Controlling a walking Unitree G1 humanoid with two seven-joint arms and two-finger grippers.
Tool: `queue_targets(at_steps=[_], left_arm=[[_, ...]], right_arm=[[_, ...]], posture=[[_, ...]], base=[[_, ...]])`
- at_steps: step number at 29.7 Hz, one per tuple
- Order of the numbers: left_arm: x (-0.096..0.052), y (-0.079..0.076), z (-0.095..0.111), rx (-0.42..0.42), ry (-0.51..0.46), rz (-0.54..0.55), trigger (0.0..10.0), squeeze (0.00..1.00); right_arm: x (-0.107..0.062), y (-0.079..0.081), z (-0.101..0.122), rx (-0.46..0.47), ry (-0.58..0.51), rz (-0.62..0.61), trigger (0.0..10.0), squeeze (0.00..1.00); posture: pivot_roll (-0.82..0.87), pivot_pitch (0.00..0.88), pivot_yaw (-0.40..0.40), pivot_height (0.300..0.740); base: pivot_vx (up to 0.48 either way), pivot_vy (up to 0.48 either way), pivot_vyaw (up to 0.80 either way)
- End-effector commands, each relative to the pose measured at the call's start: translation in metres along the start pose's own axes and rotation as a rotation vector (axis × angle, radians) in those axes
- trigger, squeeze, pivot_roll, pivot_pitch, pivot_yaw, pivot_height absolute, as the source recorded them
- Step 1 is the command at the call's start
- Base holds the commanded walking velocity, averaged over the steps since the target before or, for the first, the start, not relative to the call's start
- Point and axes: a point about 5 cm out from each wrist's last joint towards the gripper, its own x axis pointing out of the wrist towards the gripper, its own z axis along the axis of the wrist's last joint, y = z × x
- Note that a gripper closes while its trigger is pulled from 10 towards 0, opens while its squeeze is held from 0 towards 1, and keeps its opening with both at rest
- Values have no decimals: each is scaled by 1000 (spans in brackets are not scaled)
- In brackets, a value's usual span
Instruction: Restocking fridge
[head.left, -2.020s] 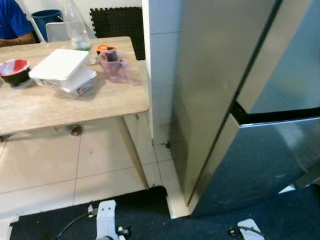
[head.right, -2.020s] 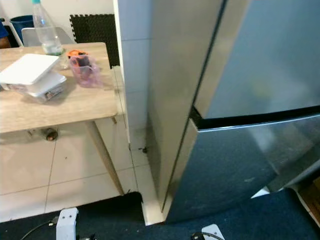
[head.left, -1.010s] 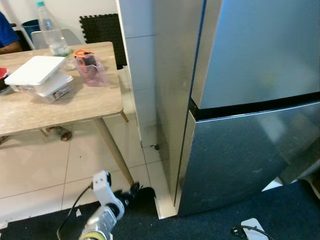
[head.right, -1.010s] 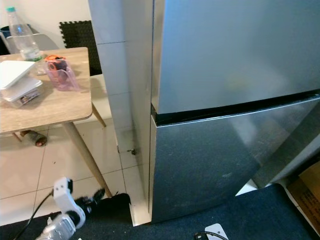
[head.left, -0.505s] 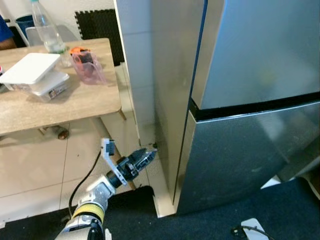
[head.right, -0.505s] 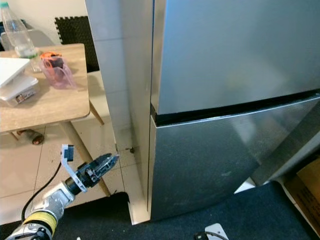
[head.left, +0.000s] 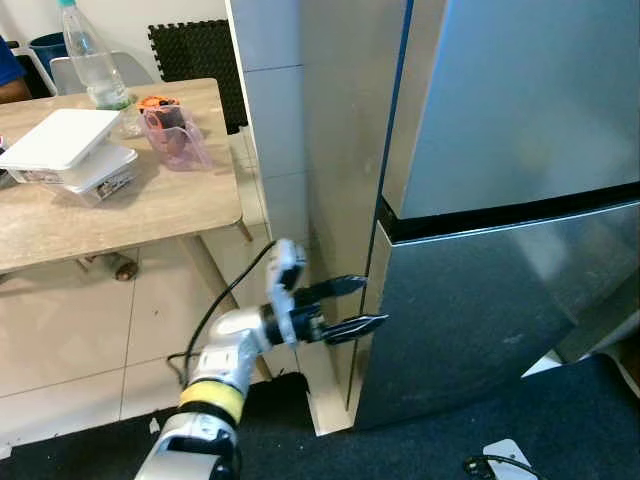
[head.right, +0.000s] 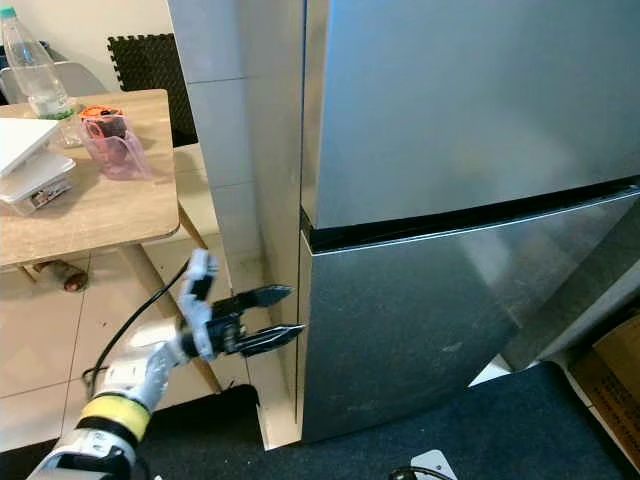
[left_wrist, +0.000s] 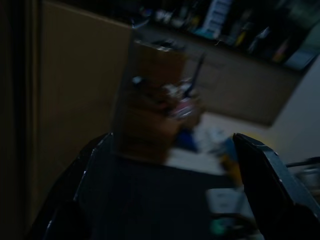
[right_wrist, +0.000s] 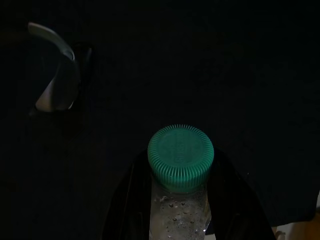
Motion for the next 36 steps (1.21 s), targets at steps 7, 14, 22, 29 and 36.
queue_targets(at_steps=[7, 14, 22, 29, 36], left_arm=[[21, 9, 6, 115, -20, 175, 10000, 0], [21, 15, 12, 145, -36, 247, 10000, 0], [13, 24, 16, 87, -107, 324, 10000, 0], [34, 13, 21, 75, -132, 159, 10000, 0], [45, 1, 16, 63, -90, 7, 10000, 0]], right_arm=[[-1, 0, -5, 2, 17, -3, 10000, 0], [-1, 1, -9, 8, 24, -3, 10000, 0], [-2, 2, -12, 13, 30, -4, 10000, 0], [-2, -1, -10, 12, 25, -11, 10000, 0], [-2, -2, -13, 16, 29, -14, 10000, 0]], posture=[[-33, 57, -10, 740], [-39, 62, -5, 740], [-44, 67, -5, 740], [-59, 68, -6, 740], [-72, 71, -1, 740]], base=[[0, 0, 0], [0, 0, 0], [0, 0, 0], [0, 0, 0], [0, 0, 0]])
